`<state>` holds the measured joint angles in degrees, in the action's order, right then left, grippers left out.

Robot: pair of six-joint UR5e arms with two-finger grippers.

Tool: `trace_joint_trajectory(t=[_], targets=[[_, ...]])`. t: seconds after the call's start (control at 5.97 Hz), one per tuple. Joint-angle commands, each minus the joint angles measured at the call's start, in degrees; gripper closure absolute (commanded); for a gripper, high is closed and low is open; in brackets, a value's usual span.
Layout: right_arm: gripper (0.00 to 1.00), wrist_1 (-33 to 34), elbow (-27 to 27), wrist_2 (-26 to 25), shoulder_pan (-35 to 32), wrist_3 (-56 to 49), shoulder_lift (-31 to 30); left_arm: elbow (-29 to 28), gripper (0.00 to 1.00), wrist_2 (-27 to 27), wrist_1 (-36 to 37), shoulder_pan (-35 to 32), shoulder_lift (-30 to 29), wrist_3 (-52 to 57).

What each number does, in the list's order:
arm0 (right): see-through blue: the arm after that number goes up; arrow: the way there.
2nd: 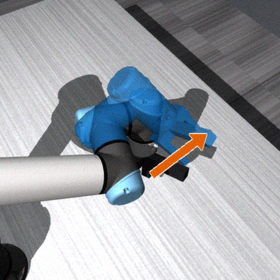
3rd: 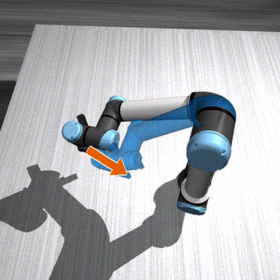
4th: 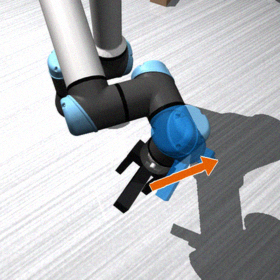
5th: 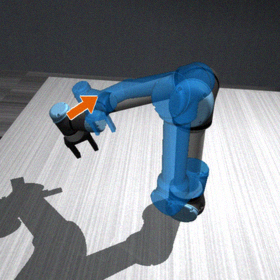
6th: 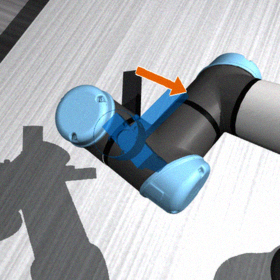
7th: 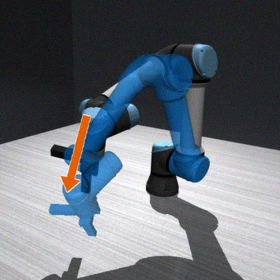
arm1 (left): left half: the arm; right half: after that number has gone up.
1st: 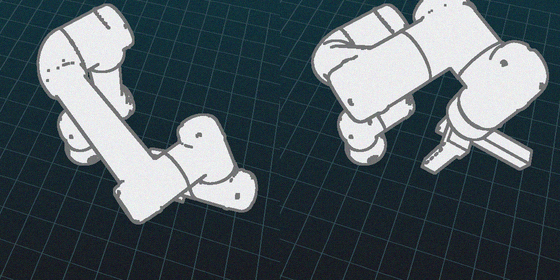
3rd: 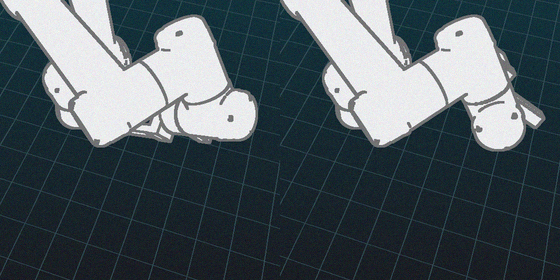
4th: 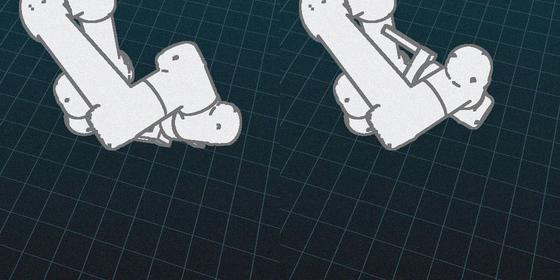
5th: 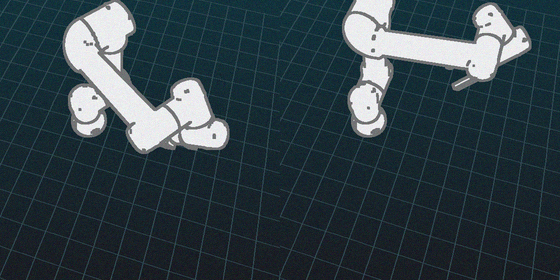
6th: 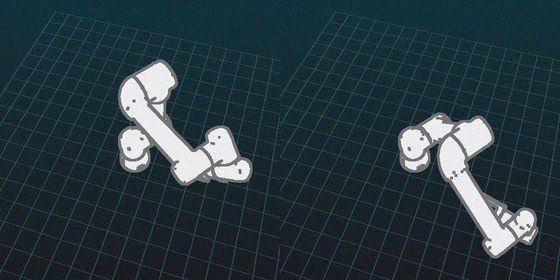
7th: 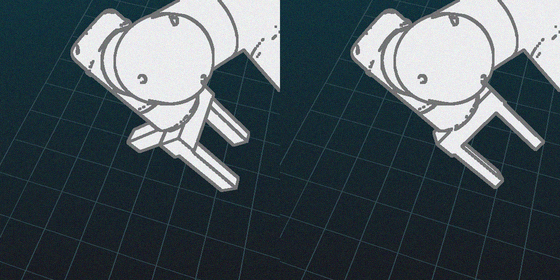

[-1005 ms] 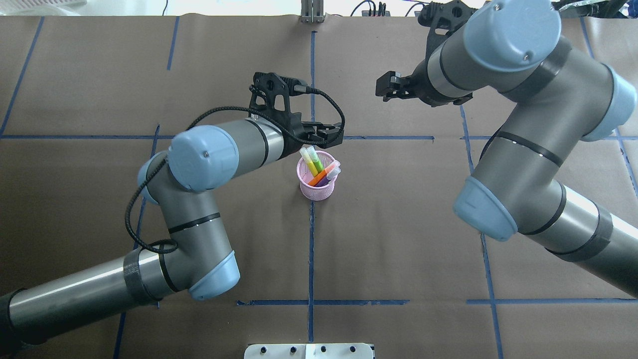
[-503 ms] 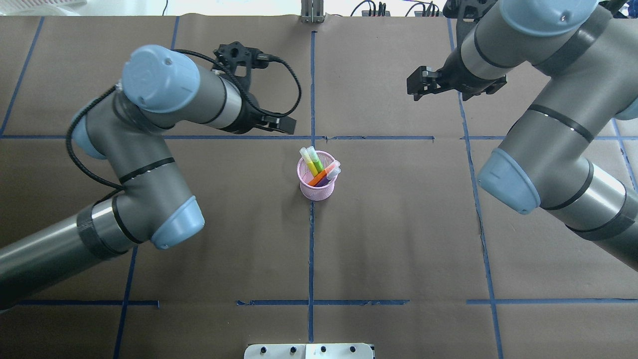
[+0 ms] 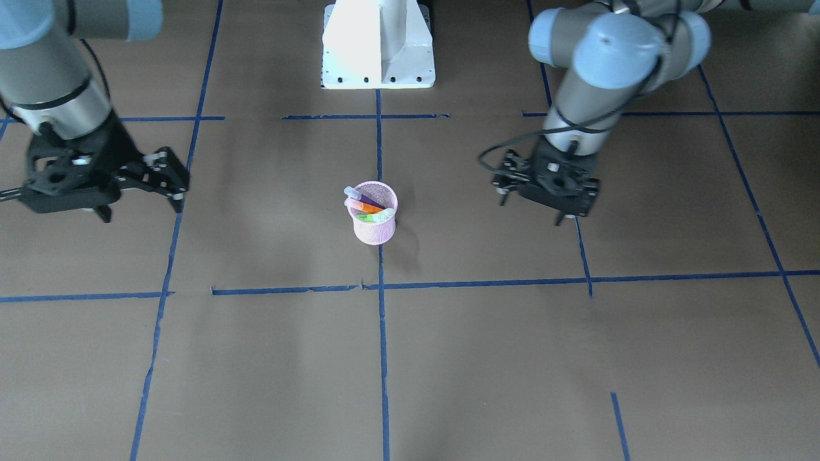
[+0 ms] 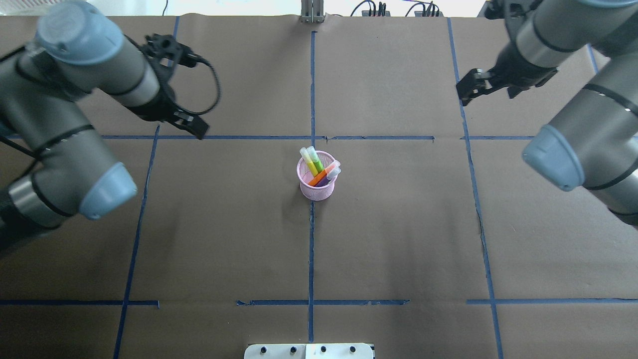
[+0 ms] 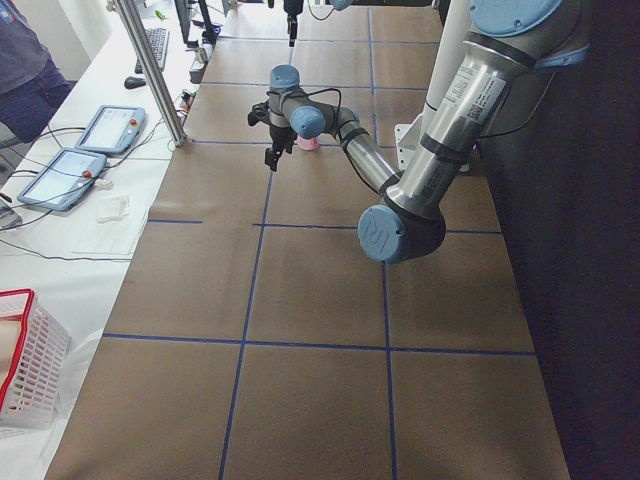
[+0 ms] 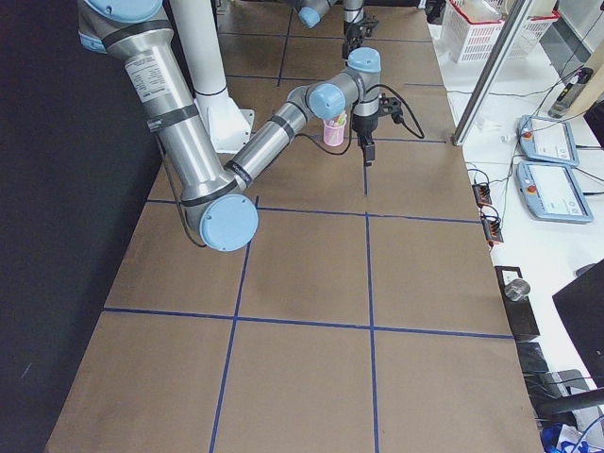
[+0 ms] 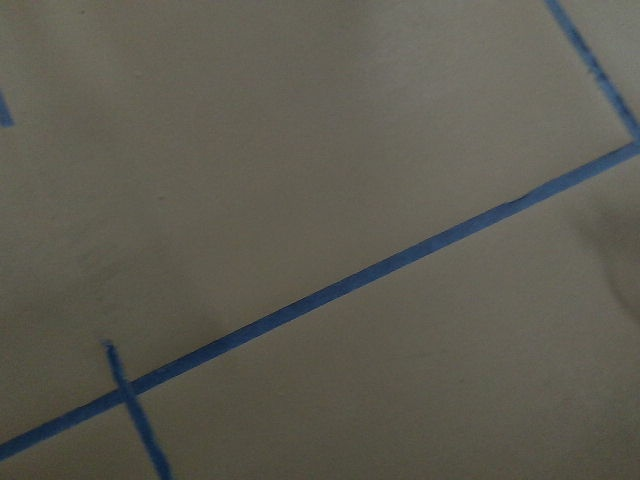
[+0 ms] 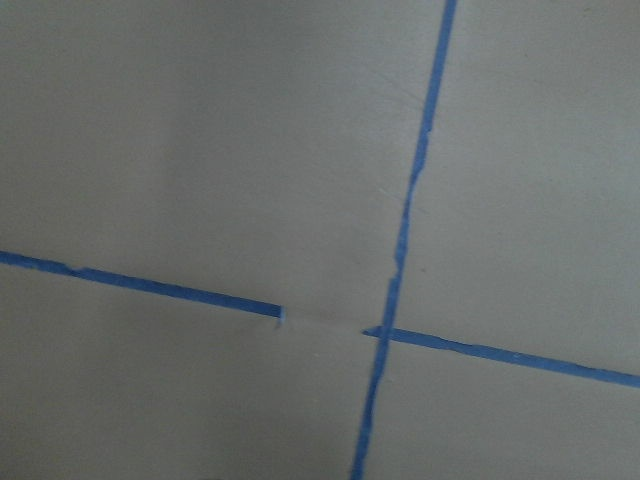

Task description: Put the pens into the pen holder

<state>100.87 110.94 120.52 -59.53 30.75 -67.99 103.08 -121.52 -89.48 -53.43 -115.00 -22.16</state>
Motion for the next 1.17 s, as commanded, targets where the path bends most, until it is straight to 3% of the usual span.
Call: trace_joint_trajectory(t=[0.0,0.34,0.67,1.01], targets=[[0.00,-0.1,0.0,3.4,-9.8,-19.0,-9.2,-0.6,0.00,-10.0,1.1,-14.7,9.6,19.7],[0.00,-0.2,-0.2,7.8,-20.1,-35.2,-19.8,-2.3,0.00,-13.4,0.5,-27.2,20.9,23.0],[0.00,-0.3,-0.5,8.2,-27.1,-37.5,-28.8,-3.0,0.00,-13.2,-2.2,-32.1,29.6,24.9],[0.00,-2.1,0.1,8.7,-28.5,-38.2,-33.9,-2.1,0.00,-13.3,-2.4,-34.5,34.2,26.5]])
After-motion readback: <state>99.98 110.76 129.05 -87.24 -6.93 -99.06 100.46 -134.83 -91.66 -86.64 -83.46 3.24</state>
